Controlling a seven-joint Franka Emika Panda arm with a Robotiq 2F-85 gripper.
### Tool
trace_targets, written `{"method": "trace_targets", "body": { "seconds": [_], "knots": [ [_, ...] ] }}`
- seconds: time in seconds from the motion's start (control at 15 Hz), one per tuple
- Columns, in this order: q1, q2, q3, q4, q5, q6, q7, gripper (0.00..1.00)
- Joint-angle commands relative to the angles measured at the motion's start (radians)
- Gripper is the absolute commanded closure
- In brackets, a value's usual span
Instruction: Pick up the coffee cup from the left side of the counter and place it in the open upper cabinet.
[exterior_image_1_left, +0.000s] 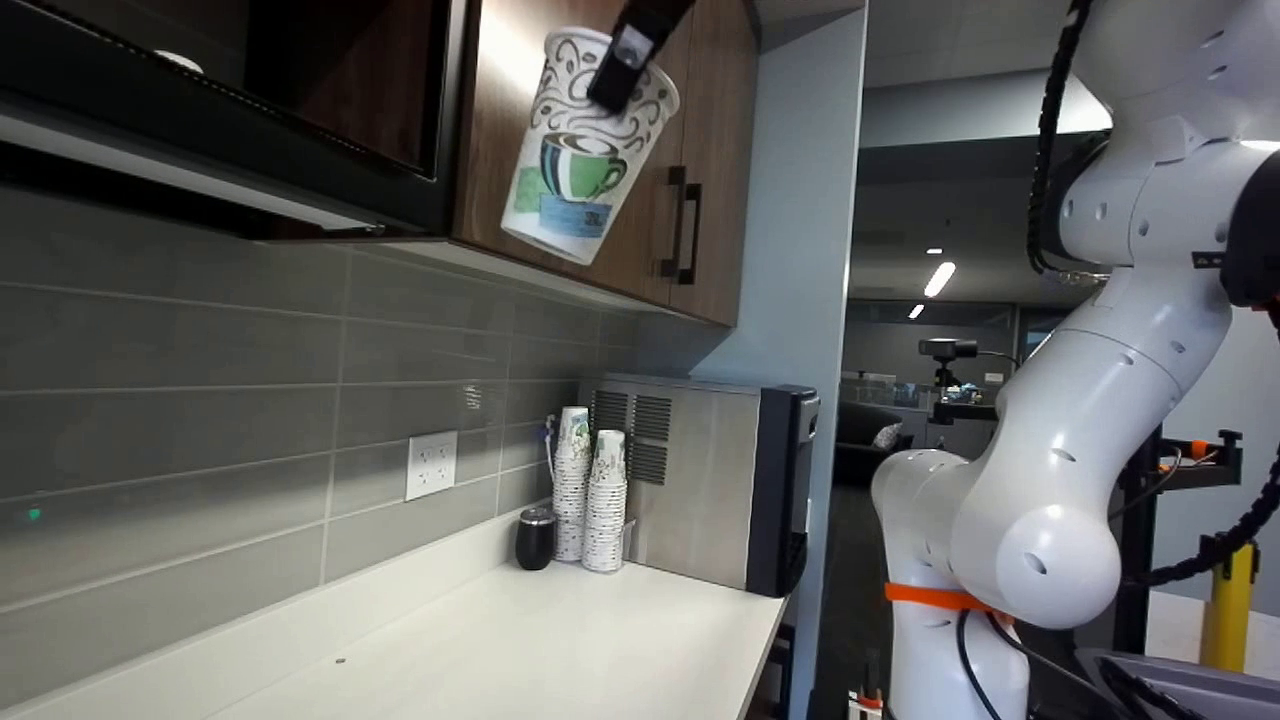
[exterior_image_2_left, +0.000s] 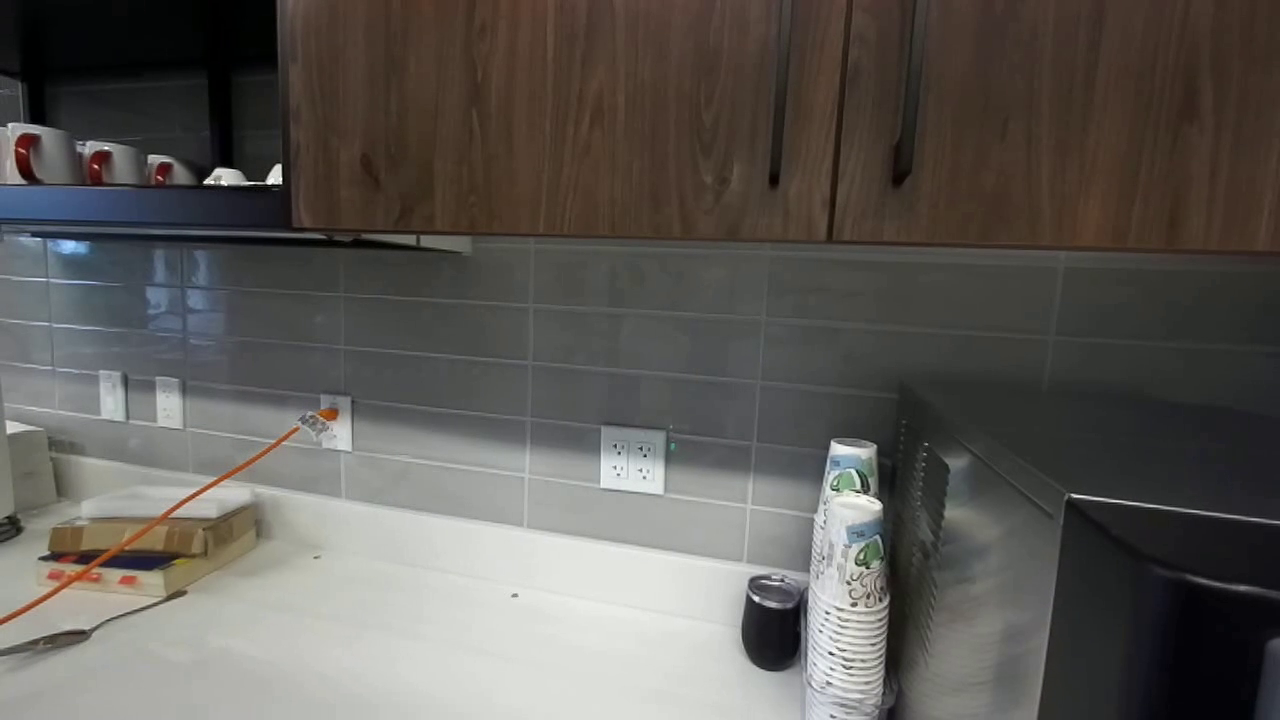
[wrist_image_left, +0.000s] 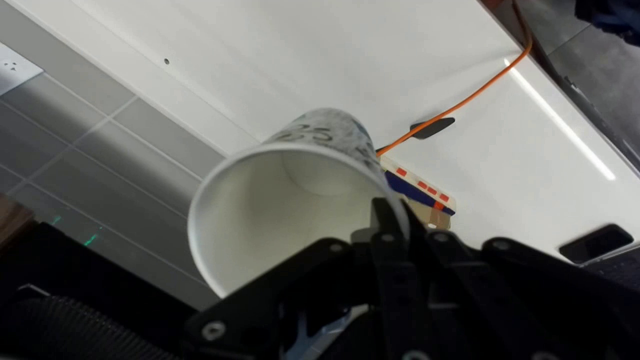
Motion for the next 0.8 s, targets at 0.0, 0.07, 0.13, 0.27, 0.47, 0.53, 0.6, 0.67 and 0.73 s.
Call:
{"method": "trace_targets", "body": {
  "seconds": [0.0, 0.07, 0.13, 0.27, 0.47, 0.53, 0.6, 0.67, 0.73],
  "knots": [
    [-0.066, 0.122, 0.019, 0.172, 0.003, -0.082, -0.002, 0.99],
    [-0.049, 0.055, 0.012, 0.083, 0.006, -0.029, -0.005, 0.96],
    [-0.057, 0.077, 0.011, 0.106, 0.005, -0.036, -0.004, 0.96],
    [-0.06, 0.106, 0.01, 0.129, 0.003, -0.045, -0.003, 0.96],
    [-0.059, 0.114, 0.013, 0.139, 0.003, -0.051, -0.003, 0.96],
    [-0.059, 0.114, 0.015, 0.141, 0.003, -0.052, -0.003, 0.99],
    [-0.069, 0.137, 0.019, 0.183, -0.01, -0.071, -0.007, 0.99],
    [-0.073, 0.151, 0.02, 0.209, -0.02, -0.079, -0.011, 0.99],
    [-0.08, 0.174, 0.023, 0.252, -0.032, -0.097, -0.018, 0.99]
  ]
}}
